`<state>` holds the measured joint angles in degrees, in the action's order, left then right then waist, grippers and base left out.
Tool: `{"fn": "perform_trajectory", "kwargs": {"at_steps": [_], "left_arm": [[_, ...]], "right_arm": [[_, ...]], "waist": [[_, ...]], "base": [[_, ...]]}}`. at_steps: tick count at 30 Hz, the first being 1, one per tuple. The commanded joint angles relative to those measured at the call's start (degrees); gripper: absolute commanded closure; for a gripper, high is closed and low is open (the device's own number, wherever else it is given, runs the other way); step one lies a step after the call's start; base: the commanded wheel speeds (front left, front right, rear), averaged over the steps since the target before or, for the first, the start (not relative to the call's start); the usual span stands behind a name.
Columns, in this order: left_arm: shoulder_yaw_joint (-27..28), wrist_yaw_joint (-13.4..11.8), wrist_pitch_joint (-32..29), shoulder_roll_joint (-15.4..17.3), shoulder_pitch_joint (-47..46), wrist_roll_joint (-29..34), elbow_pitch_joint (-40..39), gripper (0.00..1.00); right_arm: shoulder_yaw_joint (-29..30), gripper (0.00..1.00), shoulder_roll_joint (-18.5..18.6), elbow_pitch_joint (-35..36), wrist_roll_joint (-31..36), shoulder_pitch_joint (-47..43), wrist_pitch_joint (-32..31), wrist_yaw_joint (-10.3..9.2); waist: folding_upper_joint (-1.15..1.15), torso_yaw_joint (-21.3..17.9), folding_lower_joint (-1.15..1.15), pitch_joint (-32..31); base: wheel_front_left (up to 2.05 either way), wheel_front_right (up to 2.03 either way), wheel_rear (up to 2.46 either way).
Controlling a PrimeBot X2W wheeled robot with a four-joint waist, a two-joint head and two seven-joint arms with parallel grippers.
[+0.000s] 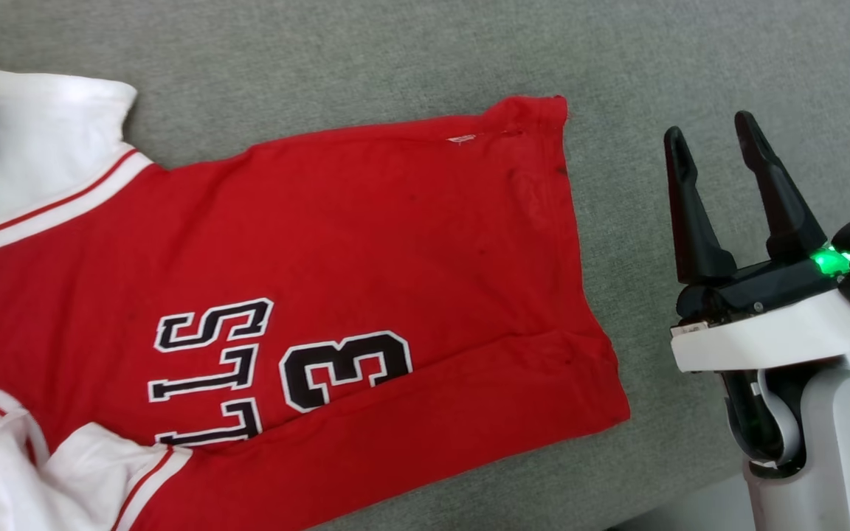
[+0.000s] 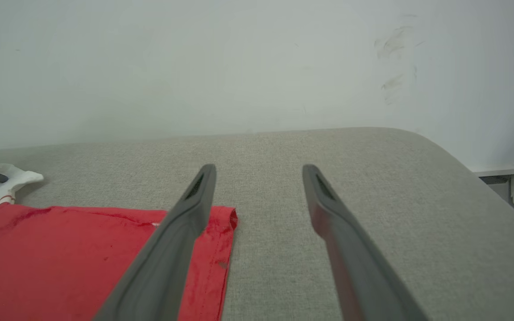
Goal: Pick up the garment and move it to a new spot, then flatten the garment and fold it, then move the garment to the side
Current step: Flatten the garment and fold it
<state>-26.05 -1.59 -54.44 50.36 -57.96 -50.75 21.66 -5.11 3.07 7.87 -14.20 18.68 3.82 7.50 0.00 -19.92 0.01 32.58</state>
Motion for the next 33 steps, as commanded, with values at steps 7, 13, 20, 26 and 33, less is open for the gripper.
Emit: {"fn": "perform_trajectory", "kwargs": {"at_steps": [7,13,20,26,33], "left_arm": [[-1.7,-2.0,-5.8,-2.1,4.6,-3.3,3.9,1.0],[-1.1,-1.9,-1.8,-4.6,6.0,-4.1,4.3,1.0],[0.4,0.9,7.6,-7.2,2.4,-2.7,3.9,1.0],[-0.9,3.0,11.5,-10.0,0.6,-1.1,2.2,1.0],[-2.1,3.8,14.1,-11.9,-1.5,0.8,-1.7,1.0]], "right_arm": [[-0.5,0.0,-0.3,-1.1,-1.3,1.1,0.4,-0.02],[-0.1,0.0,-0.3,-1.9,-1.9,1.4,-1.1,-0.02],[1.5,0.0,3.6,-8.1,-7.1,4.3,-10.1,-0.02],[1.9,0.0,7.4,-17.6,-10.7,9.7,-23.0,-0.02],[-0.3,0.0,10.3,-25.3,-12.7,17.7,-36.3,-0.02]], "waist": [[0.0,-1.5,-0.01,1.7],[0.0,-0.6,-0.01,0.1],[0.0,3.7,-0.01,-6.1],[0.0,8.0,-0.01,-8.4],[0.0,12.4,-0.01,-6.1]], "base": [[0.0,0.0,0.0],[0.0,0.0,0.0],[0.0,0.0,0.0],[0.0,0.0,0.0],[0.0,0.0,0.0]]}}
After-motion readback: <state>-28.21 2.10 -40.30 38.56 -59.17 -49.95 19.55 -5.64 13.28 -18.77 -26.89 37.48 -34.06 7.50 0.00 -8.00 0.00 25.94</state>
